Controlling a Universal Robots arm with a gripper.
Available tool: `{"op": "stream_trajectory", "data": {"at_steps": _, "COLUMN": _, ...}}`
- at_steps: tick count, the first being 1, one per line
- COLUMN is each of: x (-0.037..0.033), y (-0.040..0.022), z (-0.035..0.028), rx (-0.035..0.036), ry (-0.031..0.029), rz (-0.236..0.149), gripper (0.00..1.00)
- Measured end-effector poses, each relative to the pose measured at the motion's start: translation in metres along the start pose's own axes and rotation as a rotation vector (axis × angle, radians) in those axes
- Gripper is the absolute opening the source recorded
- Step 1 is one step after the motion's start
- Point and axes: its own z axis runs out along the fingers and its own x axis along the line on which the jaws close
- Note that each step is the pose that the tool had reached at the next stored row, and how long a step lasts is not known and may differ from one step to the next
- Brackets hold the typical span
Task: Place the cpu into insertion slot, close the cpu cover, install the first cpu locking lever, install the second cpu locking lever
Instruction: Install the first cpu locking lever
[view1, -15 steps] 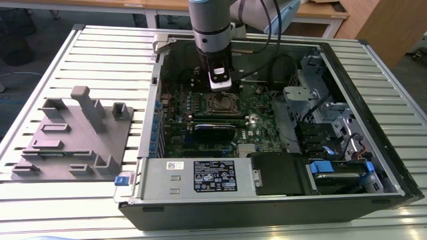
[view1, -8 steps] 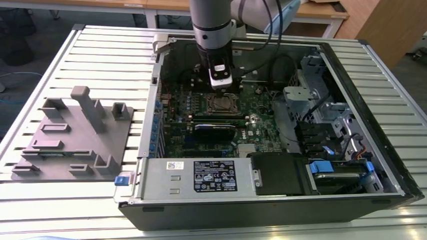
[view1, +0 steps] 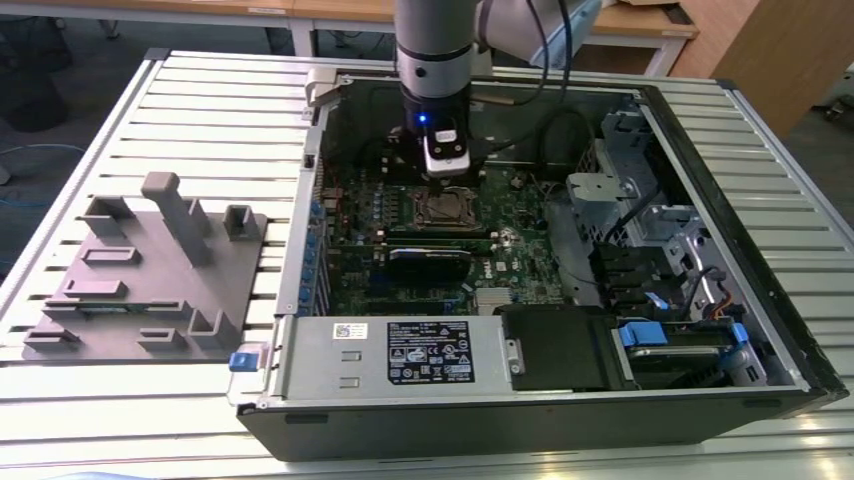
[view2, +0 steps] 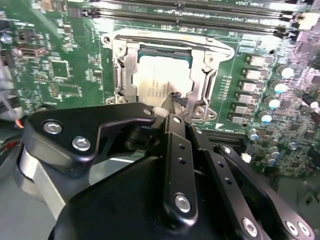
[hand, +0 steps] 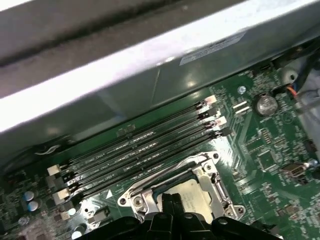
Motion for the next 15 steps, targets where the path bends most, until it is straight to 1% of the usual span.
{"op": "stream_trajectory", "data": {"at_steps": 1, "x": -0.0016, "y": 0.0008, "z": 0.0004, "rx": 0.0036, "ry": 0.0077, "rz": 0.000, "gripper": 0.11}}
{"op": "stream_trajectory", "data": {"at_steps": 2, "x": -0.0033, "y": 0.0015, "z": 0.0008, "rx": 0.0066, "ry": 0.0142, "rz": -0.001, "gripper": 0.11}}
{"op": "stream_trajectory", "data": {"at_steps": 3, "x": -0.0049, "y": 0.0023, "z": 0.0012, "rx": 0.0090, "ry": 0.0195, "rz": -0.003, "gripper": 0.11}}
{"op": "stream_trajectory", "data": {"at_steps": 4, "x": -0.0067, "y": 0.0031, "z": 0.0014, "rx": 0.0101, "ry": 0.0220, "rz": -0.005, "gripper": 0.11}}
{"op": "stream_trajectory", "data": {"at_steps": 10, "x": -0.0147, "y": 0.0069, "z": 0.0037, "rx": 0.0092, "ry": 0.0246, "rz": -0.024, "gripper": 0.11}}
{"op": "stream_trajectory", "data": {"at_steps": 15, "x": -0.0153, "y": 0.0071, "z": 0.0041, "rx": 0.0058, "ry": 0.0287, "rz": -0.077, "gripper": 0.11}}
